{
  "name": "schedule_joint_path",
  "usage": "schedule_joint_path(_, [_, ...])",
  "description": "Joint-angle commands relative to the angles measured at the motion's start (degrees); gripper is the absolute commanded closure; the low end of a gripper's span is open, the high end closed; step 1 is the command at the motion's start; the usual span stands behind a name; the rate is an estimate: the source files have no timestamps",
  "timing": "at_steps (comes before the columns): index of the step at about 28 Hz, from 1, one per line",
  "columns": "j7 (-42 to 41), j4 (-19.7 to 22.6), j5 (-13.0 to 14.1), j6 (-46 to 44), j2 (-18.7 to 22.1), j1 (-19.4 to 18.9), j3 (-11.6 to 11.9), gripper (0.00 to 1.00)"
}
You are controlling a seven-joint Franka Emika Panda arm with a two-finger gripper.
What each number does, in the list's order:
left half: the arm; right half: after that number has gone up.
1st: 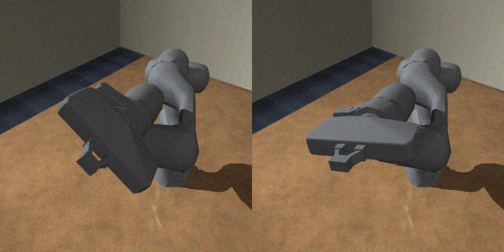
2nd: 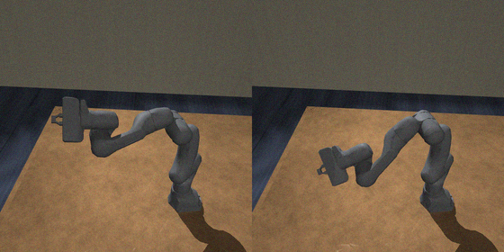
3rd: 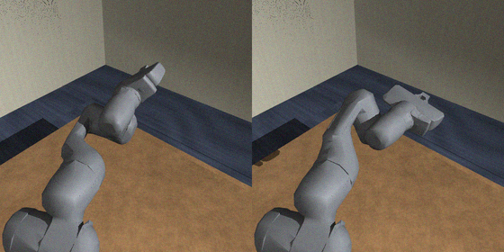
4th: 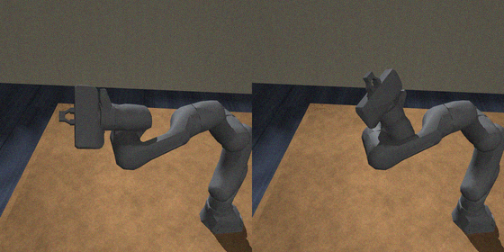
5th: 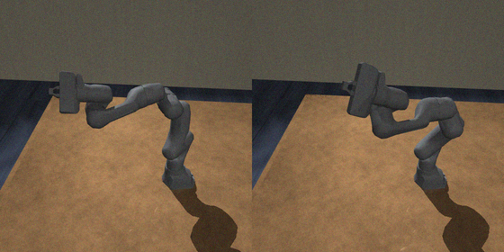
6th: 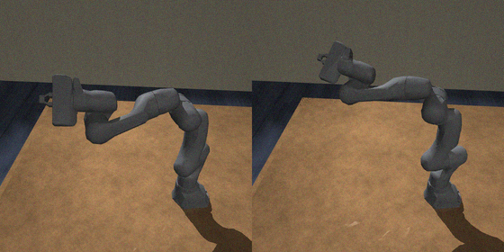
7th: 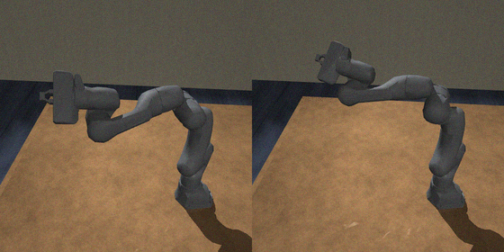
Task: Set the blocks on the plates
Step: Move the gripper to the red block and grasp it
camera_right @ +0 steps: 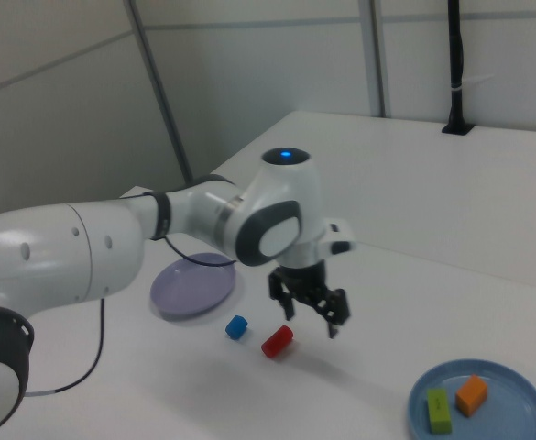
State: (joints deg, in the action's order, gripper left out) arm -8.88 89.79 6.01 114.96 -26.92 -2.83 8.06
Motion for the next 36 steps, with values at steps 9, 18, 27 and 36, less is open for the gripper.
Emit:
schedule_joint_path(9, [5.0,5.4,0.8,4.1,-0.6,-6.5,0.9,0.16])
schedule_joint_path(18, [5.0,5.5,0.8,4.7,-1.2,-6.6,0.9,0.44])
schedule_joint_path(27, [4.8,5.6,0.1,4.8,-1.8,-7.8,0.9,0.55])
schedule_joint_path(36, [4.8,5.7,-0.9,5.4,-1.6,-8.7,0.9,0.81])
